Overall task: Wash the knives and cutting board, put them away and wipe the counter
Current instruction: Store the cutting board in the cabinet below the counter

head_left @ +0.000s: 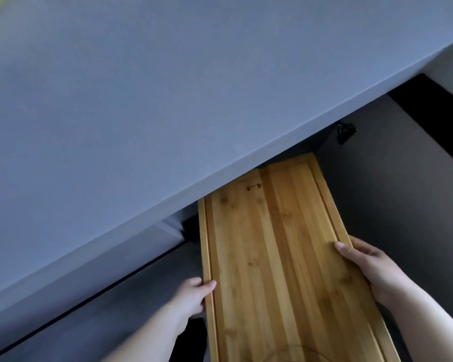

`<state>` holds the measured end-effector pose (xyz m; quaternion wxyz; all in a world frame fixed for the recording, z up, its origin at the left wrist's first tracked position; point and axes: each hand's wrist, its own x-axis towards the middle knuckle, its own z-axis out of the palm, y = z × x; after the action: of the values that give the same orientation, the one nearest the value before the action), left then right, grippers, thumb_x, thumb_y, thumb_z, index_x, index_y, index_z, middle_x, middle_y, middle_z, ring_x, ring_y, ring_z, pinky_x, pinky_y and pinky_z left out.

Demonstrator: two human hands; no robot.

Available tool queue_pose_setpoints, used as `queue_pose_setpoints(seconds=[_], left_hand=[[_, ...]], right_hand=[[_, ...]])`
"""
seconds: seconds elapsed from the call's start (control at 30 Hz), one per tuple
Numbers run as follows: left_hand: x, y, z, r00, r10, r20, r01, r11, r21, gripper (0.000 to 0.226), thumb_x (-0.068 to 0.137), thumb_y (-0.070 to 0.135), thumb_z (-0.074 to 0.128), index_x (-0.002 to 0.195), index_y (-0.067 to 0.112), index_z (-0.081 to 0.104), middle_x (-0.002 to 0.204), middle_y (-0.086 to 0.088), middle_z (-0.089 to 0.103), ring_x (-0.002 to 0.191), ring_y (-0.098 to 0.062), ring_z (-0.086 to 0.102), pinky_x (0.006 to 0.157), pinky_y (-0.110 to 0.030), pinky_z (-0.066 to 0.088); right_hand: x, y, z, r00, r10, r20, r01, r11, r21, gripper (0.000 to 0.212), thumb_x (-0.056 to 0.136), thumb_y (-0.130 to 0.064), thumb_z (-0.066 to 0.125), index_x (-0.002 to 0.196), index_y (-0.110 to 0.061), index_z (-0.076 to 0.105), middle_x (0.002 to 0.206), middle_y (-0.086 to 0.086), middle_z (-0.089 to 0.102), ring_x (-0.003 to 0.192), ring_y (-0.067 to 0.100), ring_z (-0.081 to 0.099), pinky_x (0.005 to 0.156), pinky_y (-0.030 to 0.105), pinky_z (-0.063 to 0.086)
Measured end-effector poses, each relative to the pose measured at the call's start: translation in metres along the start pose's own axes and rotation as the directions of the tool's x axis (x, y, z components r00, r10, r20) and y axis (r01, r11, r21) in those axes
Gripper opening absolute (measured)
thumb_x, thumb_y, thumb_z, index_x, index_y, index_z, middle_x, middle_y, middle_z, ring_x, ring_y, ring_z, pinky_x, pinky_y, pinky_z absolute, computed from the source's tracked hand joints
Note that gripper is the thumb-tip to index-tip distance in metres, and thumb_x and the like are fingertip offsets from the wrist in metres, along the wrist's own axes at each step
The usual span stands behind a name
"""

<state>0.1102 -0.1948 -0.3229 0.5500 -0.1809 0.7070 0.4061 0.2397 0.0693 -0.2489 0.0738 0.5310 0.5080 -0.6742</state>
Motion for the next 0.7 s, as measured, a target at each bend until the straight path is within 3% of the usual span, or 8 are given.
queue_pose_setpoints(seconds=[0.1,0.2,0.23,0.3,0.4,0.5,0.6,0.7], left_hand=[[0.021,0.005,-0.012,1.000,-0.014,-0.010,0.013,0.999,-0.048,0.042,0.088,0.014,0.058,0.127,0.001,0.047,0.117,-0.015,0.060,0.109,-0.026,0.056,0.100,-0.037,0.043],[0.035,0.012,-0.016,1.000,-0.003,-0.021,0.001,0.992,-0.125,0.061,0.085,0.014,0.062,0.137,0.000,0.033,0.133,-0.020,0.049,0.123,-0.032,0.047,0.106,-0.040,0.038],[0.039,0.012,-0.016,1.000,-0.003,-0.026,-0.001,0.990,-0.138,0.062,0.085,0.014,0.061,0.138,0.000,0.032,0.134,-0.020,0.048,0.123,-0.032,0.046,0.105,-0.039,0.038],[0.047,0.013,-0.015,0.999,-0.001,-0.033,-0.004,0.989,-0.151,0.059,0.087,0.011,0.059,0.138,-0.002,0.032,0.133,-0.021,0.048,0.121,-0.030,0.048,0.099,-0.035,0.039],[0.053,0.014,-0.011,0.999,-0.005,-0.050,-0.003,0.987,-0.160,0.053,0.089,0.009,0.056,0.136,-0.003,0.034,0.130,-0.021,0.051,0.114,-0.029,0.052,0.091,-0.031,0.040],[0.064,0.014,-0.011,0.999,-0.022,-0.036,0.016,0.989,-0.147,0.052,0.089,0.009,0.056,0.136,-0.002,0.035,0.124,-0.018,0.056,0.106,-0.027,0.056,0.088,-0.031,0.043],[0.069,0.015,-0.009,1.000,-0.013,-0.017,0.011,0.988,-0.155,0.039,0.090,0.008,0.053,0.128,-0.002,0.045,0.093,-0.005,0.062,0.079,-0.015,0.057,0.071,-0.024,0.047],[0.073,0.015,-0.009,1.000,-0.018,-0.026,0.012,0.973,-0.231,0.036,0.090,0.008,0.053,0.124,-0.001,0.048,0.090,-0.004,0.062,0.080,-0.015,0.057,0.062,-0.019,0.053]], right_hand=[[0.023,-0.005,0.011,0.999,0.020,0.049,-0.020,1.000,0.003,0.020,0.084,-0.023,0.059,0.104,-0.022,0.059,0.092,0.010,0.066,0.081,0.028,0.064,0.052,0.033,0.055],[0.042,-0.012,0.018,0.995,0.038,0.088,-0.034,0.998,-0.050,0.070,0.046,-0.042,0.084,0.110,-0.021,0.060,0.088,0.008,0.070,0.074,0.026,0.069,0.049,0.031,0.055],[0.046,-0.014,0.021,0.995,0.047,0.087,-0.041,0.997,-0.061,0.076,0.046,-0.042,0.084,0.114,-0.020,0.059,0.089,0.008,0.069,0.075,0.026,0.068,0.052,0.033,0.054],[0.054,-0.019,0.025,0.995,0.044,0.085,-0.041,0.998,-0.043,0.061,0.069,-0.032,0.071,0.125,-0.016,0.054,0.094,0.008,0.065,0.081,0.026,0.064,0.060,0.035,0.050],[0.067,-0.022,0.025,0.994,0.039,0.105,-0.029,0.995,-0.095,0.063,0.059,-0.037,0.075,0.116,-0.018,0.056,0.091,0.006,0.063,0.079,0.024,0.062,0.058,0.033,0.047],[0.078,-0.028,0.029,0.994,0.064,0.093,-0.056,0.994,-0.091,0.032,0.085,-0.021,0.056,0.117,-0.021,0.052,0.090,0.005,0.060,0.079,0.023,0.057,0.061,0.033,0.044],[0.095,-0.026,0.031,0.998,0.051,0.029,-0.048,0.993,-0.108,0.036,0.089,-0.022,0.053,0.125,-0.020,0.051,0.091,0.002,0.058,0.080,0.020,0.056,0.069,0.034,0.045],[0.111,-0.024,0.038,0.999,0.013,-0.043,-0.020,0.989,-0.145,0.043,0.087,-0.024,0.058,0.129,-0.018,0.051,0.104,0.004,0.059,0.085,0.020,0.056,0.082,0.035,0.042]])
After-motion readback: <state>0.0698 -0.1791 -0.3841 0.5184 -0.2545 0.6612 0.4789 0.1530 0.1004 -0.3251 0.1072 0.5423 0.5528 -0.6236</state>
